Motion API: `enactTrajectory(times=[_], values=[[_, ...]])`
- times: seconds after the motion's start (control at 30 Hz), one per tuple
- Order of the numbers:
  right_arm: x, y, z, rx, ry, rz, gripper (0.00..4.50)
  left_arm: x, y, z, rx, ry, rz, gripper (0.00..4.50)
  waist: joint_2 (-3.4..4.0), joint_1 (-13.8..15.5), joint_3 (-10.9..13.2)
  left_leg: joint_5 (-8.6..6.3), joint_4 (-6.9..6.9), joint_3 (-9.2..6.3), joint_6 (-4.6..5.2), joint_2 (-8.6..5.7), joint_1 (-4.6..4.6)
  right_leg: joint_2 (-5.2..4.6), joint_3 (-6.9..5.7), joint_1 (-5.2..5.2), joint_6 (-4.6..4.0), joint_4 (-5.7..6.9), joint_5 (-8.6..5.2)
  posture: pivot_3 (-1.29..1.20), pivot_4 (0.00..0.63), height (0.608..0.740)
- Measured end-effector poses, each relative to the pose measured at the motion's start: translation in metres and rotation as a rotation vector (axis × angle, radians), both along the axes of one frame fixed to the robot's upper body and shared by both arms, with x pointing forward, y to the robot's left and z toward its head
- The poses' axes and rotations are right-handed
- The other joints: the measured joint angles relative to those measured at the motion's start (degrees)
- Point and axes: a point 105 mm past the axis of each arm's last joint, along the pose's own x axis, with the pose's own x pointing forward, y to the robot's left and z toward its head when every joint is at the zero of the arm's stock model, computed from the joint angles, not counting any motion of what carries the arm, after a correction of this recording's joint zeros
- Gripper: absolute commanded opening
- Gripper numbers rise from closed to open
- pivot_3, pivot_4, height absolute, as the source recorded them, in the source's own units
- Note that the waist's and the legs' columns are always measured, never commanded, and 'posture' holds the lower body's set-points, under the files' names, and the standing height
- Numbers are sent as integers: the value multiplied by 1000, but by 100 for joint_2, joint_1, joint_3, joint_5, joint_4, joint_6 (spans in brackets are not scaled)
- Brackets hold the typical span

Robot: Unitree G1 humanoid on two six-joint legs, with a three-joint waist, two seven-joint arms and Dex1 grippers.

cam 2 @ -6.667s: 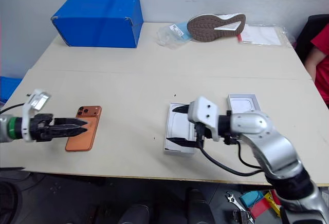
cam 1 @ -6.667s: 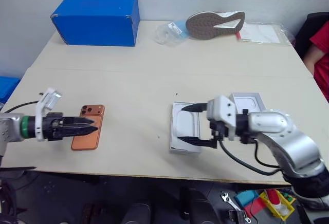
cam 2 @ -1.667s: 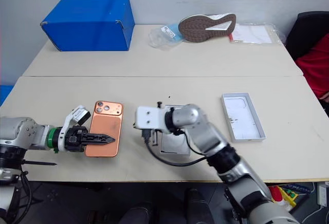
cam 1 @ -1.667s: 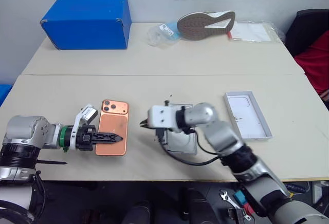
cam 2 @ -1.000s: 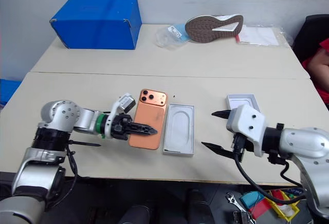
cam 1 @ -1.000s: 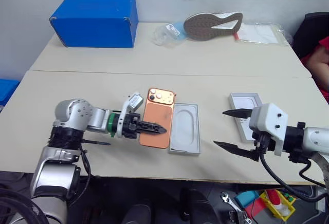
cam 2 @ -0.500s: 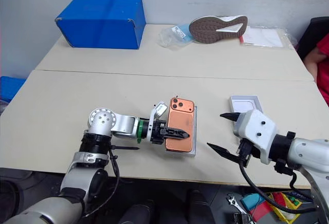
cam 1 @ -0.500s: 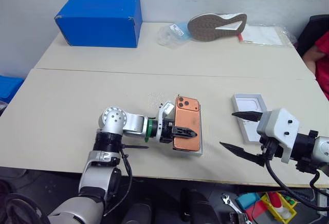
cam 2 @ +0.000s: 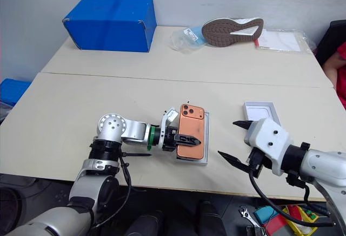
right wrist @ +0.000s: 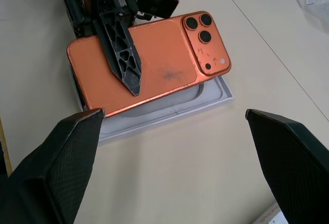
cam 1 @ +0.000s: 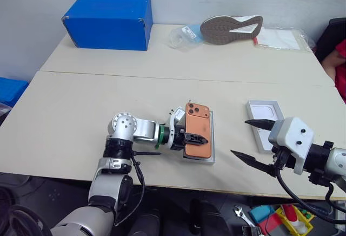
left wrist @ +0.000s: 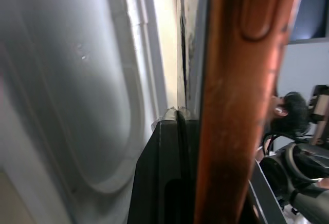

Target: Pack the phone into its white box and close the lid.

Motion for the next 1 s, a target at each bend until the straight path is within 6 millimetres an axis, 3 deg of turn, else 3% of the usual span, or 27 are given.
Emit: enactTrajectory(times=[0.3, 0.37, 0.43, 0.53, 0.73, 1.0], values=[[-4, 2, -2, 0, 4, -3, 4500, 1, -9, -1, 39, 14, -31, 101, 0, 4, 0, 0, 0, -2, 0, 0, 6, 1, -3, 10, 1, -4, 1, 0, 150, 740], [-4, 2, -3, 1, 6, -7, 4500, 1, -10, -2, 36, 20, -33, 806, -1, 2, 0, 0, 0, -2, 0, 1, 7, 1, -3, 10, 1, -4, 1, 0, 150, 740], [-5, 2, -3, 1, 6, -11, 4500, 1, -10, -3, 43, 19, -32, 1157, -1, 2, 0, 0, 0, -2, 0, 1, 7, 1, -3, 11, 1, -4, 1, 0, 150, 740], [-6, 3, -3, 4, 4, -10, 4500, 2, -10, -3, 44, 19, -33, 2052, -1, 2, 0, 0, 0, -3, 0, 1, 8, 1, -3, 11, 2, -4, 1, 0, 150, 740], [-8, 3, -6, 5, 18, -12, 4500, 2, -5, 7, 0, 6, -50, 3777, -1, -18, 0, 0, 0, -2, 0, 3, 15, 2, -1, 17, 2, -2, 1, 0, 150, 740], [-7, 5, -4, 6, -2, 3, 4500, 3, 2, 13, 40, -35, -95, 3777, 0, -13, 0, -1, 0, -6, -4, 2, 28, 3, -4, 34, 2, -7, 1, 0, 150, 740]])
